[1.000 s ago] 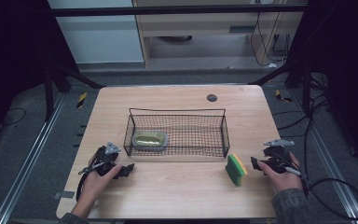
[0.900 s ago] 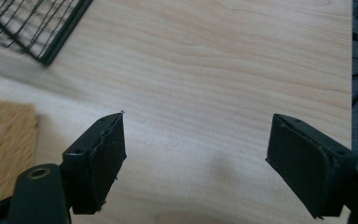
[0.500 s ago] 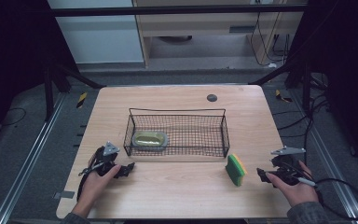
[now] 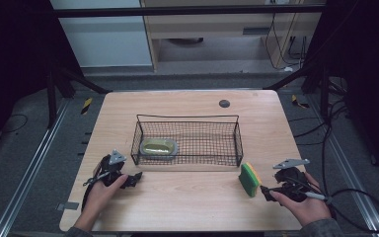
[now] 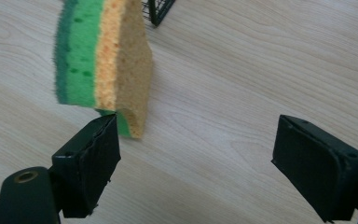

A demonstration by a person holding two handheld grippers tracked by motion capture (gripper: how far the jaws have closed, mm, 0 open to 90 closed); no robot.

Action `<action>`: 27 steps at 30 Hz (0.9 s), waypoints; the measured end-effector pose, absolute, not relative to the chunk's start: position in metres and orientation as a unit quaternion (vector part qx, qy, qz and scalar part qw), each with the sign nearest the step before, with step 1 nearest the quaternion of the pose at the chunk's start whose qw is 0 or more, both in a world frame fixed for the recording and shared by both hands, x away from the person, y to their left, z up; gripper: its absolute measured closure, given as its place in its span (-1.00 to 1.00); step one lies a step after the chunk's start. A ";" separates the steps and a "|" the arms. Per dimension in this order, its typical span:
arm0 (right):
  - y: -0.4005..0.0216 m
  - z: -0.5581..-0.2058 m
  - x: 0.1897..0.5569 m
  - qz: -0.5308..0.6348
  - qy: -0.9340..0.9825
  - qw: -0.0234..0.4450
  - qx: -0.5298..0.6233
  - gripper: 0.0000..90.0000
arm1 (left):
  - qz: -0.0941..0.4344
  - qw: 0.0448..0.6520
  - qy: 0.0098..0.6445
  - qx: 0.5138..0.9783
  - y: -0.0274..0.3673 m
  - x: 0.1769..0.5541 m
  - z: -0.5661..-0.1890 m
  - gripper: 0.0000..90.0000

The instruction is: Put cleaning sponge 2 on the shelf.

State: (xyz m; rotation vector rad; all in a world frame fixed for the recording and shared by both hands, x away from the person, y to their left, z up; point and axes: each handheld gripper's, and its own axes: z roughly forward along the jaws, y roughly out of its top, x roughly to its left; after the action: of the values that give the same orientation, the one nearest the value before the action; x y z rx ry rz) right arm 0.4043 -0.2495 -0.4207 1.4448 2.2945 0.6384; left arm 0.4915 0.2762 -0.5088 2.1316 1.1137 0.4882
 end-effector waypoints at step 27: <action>-0.198 -0.407 0.431 0.215 0.829 0.145 0.496 -0.59 | 0.187 0.336 0.426 0.819 0.276 0.492 -0.509 -1.00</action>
State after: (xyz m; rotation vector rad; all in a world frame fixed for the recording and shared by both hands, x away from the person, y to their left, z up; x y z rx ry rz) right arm 0.4308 -0.1981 -0.4073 1.4281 2.3888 0.6184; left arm 0.4916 0.2764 -0.5087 2.1347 1.1116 0.4878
